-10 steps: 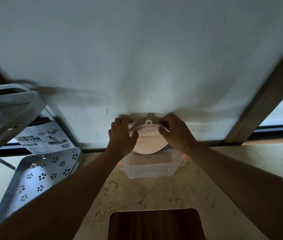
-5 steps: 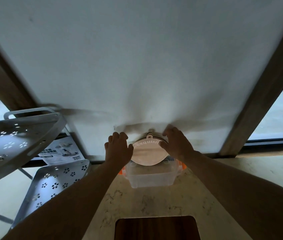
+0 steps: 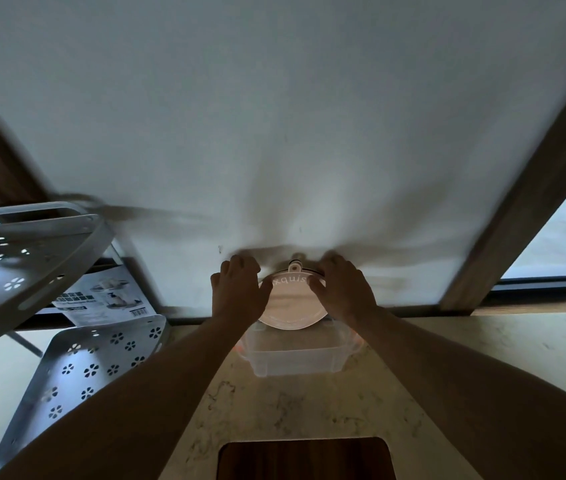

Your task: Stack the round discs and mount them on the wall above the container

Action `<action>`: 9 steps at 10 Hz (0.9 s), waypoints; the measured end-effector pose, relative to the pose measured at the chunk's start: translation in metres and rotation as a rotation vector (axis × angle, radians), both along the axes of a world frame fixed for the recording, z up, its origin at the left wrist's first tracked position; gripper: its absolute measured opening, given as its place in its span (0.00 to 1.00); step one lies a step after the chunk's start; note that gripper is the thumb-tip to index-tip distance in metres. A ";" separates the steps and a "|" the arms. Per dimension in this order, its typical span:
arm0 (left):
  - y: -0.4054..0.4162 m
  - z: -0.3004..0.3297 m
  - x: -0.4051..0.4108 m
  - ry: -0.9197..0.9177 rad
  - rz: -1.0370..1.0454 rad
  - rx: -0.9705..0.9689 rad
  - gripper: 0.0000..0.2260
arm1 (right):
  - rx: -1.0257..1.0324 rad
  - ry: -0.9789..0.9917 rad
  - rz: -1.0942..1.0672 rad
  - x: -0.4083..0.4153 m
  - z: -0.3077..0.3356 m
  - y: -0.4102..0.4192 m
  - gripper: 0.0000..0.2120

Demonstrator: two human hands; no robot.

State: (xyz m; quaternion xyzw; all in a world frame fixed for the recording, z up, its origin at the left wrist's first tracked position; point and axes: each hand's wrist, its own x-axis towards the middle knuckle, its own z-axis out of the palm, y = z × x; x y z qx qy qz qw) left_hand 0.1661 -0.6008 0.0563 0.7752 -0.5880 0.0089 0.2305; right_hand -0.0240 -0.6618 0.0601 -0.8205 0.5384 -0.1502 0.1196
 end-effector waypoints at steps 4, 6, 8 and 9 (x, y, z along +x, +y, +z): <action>0.012 0.025 -0.003 -0.002 -0.019 -0.006 0.16 | 0.051 -0.013 -0.008 -0.002 0.022 0.014 0.22; 0.043 0.052 -0.001 -0.085 -0.063 0.096 0.23 | 0.113 0.116 0.033 -0.016 0.051 0.042 0.28; 0.099 0.087 -0.008 -0.131 -0.083 0.183 0.29 | 0.138 0.180 0.051 -0.030 0.097 0.084 0.32; 0.115 0.103 -0.012 -0.110 -0.058 0.224 0.30 | 0.147 0.192 0.044 -0.032 0.109 0.100 0.34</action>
